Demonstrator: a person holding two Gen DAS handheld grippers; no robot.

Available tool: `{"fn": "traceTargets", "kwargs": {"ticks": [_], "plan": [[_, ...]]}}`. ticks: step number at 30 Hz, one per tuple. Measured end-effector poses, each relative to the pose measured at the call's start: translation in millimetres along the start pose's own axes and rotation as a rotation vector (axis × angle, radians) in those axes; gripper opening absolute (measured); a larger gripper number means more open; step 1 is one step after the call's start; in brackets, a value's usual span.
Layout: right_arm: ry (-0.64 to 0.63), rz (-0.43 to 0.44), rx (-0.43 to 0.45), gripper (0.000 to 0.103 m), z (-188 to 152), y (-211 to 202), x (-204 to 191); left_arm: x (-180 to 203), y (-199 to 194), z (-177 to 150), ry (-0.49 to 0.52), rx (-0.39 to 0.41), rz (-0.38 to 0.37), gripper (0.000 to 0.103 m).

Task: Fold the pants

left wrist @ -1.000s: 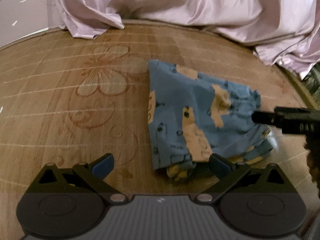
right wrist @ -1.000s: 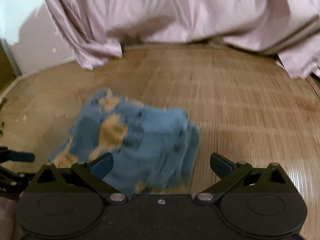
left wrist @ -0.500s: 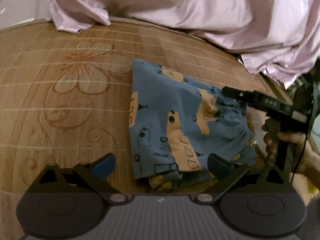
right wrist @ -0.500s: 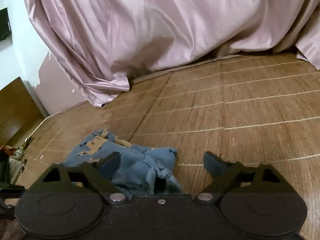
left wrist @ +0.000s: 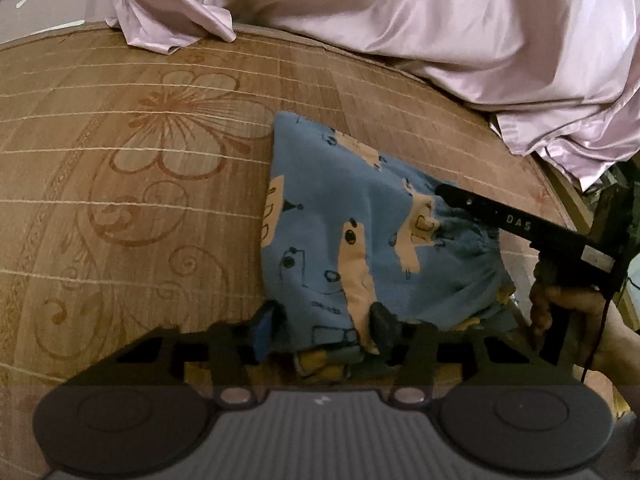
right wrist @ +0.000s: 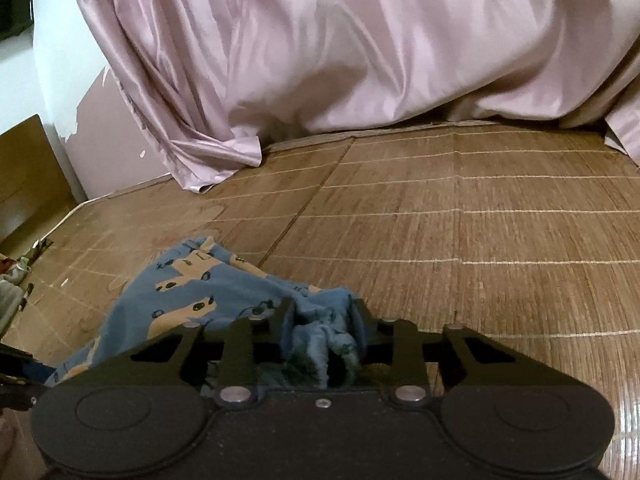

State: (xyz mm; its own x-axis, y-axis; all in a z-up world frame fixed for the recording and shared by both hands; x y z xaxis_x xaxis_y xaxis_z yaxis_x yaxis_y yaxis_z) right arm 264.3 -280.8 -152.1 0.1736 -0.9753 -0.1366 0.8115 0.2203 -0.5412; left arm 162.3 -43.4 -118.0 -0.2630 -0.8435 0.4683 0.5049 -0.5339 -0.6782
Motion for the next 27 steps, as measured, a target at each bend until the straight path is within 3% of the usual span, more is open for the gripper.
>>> {"fn": "traceTargets", "kwargs": {"ticks": [9, 13, 17, 27], "plan": [[-0.124, -0.102, 0.044, 0.019, 0.0, -11.2, -16.6, 4.6, -1.2, 0.6, 0.018, -0.017, 0.025, 0.033], [-0.242, -0.179, 0.074, 0.018, -1.0, -24.0, -28.9, 10.6, -4.9, -0.7, 0.05, -0.025, 0.025, 0.028], [-0.413, -0.269, 0.128, 0.017, -1.5, -43.1, -49.6, 18.6, -8.9, -4.3, 0.086, -0.043, 0.022, 0.027], [-0.598, -0.35, 0.267, 0.016, 27.2, -65.4, -83.7, 23.5, -25.7, 16.5, 0.125, -0.022, 0.004, 0.026]]}}
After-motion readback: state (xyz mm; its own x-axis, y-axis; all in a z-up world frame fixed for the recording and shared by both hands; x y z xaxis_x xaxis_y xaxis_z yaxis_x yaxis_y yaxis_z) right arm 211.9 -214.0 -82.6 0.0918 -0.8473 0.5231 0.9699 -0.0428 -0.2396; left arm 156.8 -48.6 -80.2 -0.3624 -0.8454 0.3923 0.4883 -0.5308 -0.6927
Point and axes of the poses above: each gripper's, at about its wrist camera, not at the fingertips, and y roughly the way its jaws point, x to its right, z to its top, the point moved 9 cm from there along y, roughly the way its jaws point, and after that the axes turned 13 degrees about -z, right-handed, at the moved point
